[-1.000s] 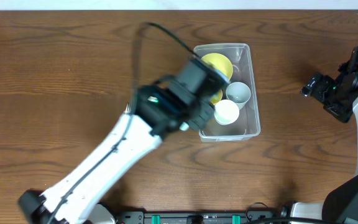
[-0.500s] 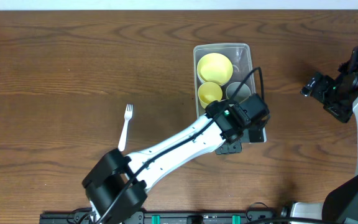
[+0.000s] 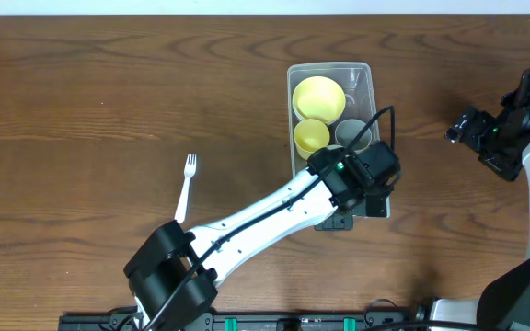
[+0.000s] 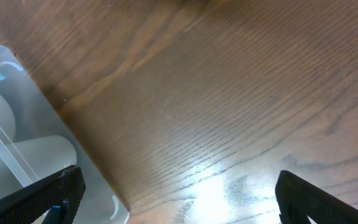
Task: Pack container
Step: 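Carry the mint spoon and drop it into the container's near end, then move the left gripper back to the white fork and grasp it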
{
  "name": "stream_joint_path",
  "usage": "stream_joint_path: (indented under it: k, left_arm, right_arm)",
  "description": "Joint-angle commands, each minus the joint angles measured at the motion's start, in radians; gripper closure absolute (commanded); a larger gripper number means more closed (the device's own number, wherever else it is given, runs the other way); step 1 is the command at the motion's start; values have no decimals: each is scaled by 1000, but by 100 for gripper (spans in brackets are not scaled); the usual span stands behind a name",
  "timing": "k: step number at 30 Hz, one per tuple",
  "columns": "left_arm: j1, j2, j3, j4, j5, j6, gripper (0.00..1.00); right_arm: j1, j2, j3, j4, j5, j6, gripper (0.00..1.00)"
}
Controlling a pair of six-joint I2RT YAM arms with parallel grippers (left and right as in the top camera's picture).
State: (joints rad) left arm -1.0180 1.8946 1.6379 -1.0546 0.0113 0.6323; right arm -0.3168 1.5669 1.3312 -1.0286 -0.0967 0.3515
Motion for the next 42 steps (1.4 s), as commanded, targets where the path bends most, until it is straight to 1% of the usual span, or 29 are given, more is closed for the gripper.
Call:
stream_joint_path:
  k: [1, 9, 13, 18, 19, 20, 21, 22, 23, 24, 25, 29, 33, 35, 38, 40, 42]
  left_arm:
    - [-5, -8, 75, -14, -29, -20, 94]
    - [41, 26, 79, 120, -34, 20, 94]
    - [69, 74, 79, 138, -28, 23, 94]
    - [68, 105, 79, 146, -19, 56, 94]
    - [68, 105, 79, 148, -19, 55, 92]
    - [68, 104, 79, 148, -19, 55, 84]
    - [68, 99, 79, 148, -19, 51, 68]
    - [68, 94, 80, 148, -24, 43, 62]
    - [68, 85, 82, 146, -29, 33, 51]
    - [68, 72, 87, 144, -40, 13, 35]
    - [68, 60, 96, 144, -59, -14, 30]
    - [68, -17, 154, 113, -153, -97, 23]
    - [86, -136, 190, 37, -272, -246, 20]
    - [123, -197, 190, -34, -317, -338, 18]
    - [229, -247, 189, -183, -319, -498, 17]
    - [338, -252, 175, -291, -309, -613, 16]
    - [449, -248, 128, -326, -245, -653, 15]
  right_arm:
    - [-6, -2, -2, 0, 3, -8, 1]
    - [-5, -2, -2, 0, 3, -8, 1]
    - [-5, -2, -2, 0, 3, -8, 1]
    - [-6, -1, -2, 0, 3, -8, 1]
    - [-6, -2, -2, 0, 3, -8, 1]
    - [-5, -2, -2, 0, 3, -8, 1]
    - [-5, -2, -2, 0, 3, -8, 1]
    - [-5, -2, -2, 0, 3, -9, 1]
    - [-5, -1, -2, 0, 3, -8, 1]
    - [-5, -2, -2, 0, 3, -9, 1]
    - [-5, -2, -2, 0, 3, -8, 1]
    - [-6, -2, -2, 0, 3, -9, 1]
    - [-5, -2, -2, 0, 3, -8, 1]
    - [-5, -2, -2, 0, 3, -8, 1]
    - [-6, -2, -2, 0, 3, -8, 1]
    - [-5, -2, -2, 0, 3, -8, 1]
    - [-5, -2, -2, 0, 3, -9, 1]
